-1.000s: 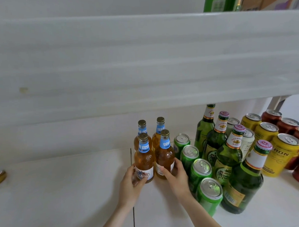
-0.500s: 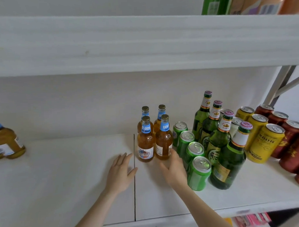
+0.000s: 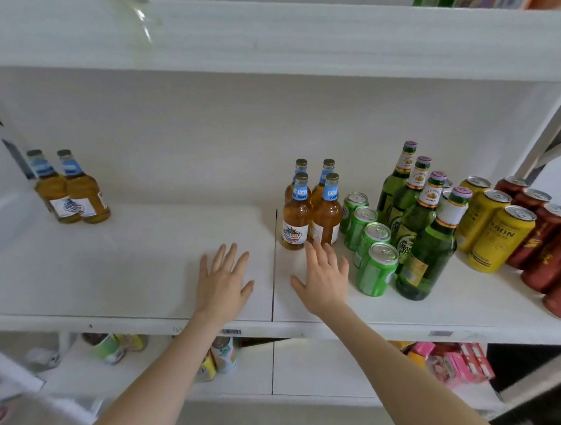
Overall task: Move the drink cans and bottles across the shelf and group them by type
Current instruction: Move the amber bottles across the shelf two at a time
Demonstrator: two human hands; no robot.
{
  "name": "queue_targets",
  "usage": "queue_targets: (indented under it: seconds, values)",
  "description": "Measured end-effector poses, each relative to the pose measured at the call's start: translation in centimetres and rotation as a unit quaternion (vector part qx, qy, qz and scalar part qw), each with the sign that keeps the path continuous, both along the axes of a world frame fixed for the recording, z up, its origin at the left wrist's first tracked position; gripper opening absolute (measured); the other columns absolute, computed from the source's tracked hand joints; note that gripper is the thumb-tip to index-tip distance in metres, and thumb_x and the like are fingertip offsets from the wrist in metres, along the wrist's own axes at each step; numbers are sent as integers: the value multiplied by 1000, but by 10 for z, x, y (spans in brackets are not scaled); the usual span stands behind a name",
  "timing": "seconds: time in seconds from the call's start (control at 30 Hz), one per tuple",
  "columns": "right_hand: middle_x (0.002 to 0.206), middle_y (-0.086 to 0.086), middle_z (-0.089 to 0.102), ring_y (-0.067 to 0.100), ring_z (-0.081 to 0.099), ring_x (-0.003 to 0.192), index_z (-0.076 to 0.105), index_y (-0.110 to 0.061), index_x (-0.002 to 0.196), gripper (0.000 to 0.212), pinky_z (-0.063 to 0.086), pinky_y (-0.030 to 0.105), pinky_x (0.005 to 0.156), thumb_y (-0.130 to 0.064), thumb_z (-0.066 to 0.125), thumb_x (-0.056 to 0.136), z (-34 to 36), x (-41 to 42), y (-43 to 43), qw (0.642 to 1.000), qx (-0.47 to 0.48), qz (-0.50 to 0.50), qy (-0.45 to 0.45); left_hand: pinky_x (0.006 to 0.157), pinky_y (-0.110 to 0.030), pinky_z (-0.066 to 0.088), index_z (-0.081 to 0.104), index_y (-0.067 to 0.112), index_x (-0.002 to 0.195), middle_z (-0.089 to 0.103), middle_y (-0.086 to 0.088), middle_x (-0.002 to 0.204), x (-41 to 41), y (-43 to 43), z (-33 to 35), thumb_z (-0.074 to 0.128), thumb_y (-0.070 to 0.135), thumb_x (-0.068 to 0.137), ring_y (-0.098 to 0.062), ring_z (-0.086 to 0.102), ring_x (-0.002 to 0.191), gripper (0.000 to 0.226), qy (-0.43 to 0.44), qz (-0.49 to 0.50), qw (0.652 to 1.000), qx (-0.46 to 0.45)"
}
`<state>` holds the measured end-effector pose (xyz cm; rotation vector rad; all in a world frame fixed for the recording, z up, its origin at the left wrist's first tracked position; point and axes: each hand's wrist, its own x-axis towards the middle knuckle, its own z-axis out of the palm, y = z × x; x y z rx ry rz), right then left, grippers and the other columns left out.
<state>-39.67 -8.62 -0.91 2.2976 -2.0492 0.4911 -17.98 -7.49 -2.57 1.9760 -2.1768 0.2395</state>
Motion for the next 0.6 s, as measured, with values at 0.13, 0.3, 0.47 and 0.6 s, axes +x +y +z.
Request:
queue_targets:
  seconds: [0.13,0.3,0.47,0.6]
  values:
    - [163,5,17,27,13,149,15,-19,154,79,12,53,118,-56,48,92,-2,28,20,1000,-10,12,27,119,-55,5,25,26,154,13,-4,164,21,25,5,37,51,98,-26,4,152,62,-25,1,1000,-6]
    - [165,5,10,28,7,151,9,-21,155,79,6,55,118,-60,40,94,-1,72,42,998,-9,18,61,118,-57,-2,18,26,155,7,-4,165,60,53,4,33,51,99,-26,-1,152,63,-55,4,998,7]
    - [165,5,8,28,5,151,10,-21,155,79,5,55,118,-60,39,93,2,135,64,998,-17,9,54,116,-58,-8,13,28,156,4,-4,165,122,78,2,32,53,99,-26,-3,152,65,-93,6,995,17]
    - [164,6,10,28,7,151,12,-20,154,79,4,56,118,-60,40,93,2,182,76,999,-19,-3,42,117,-58,-8,16,28,156,5,-5,165,177,89,4,35,53,98,-27,-3,152,66,-96,-1,995,14]
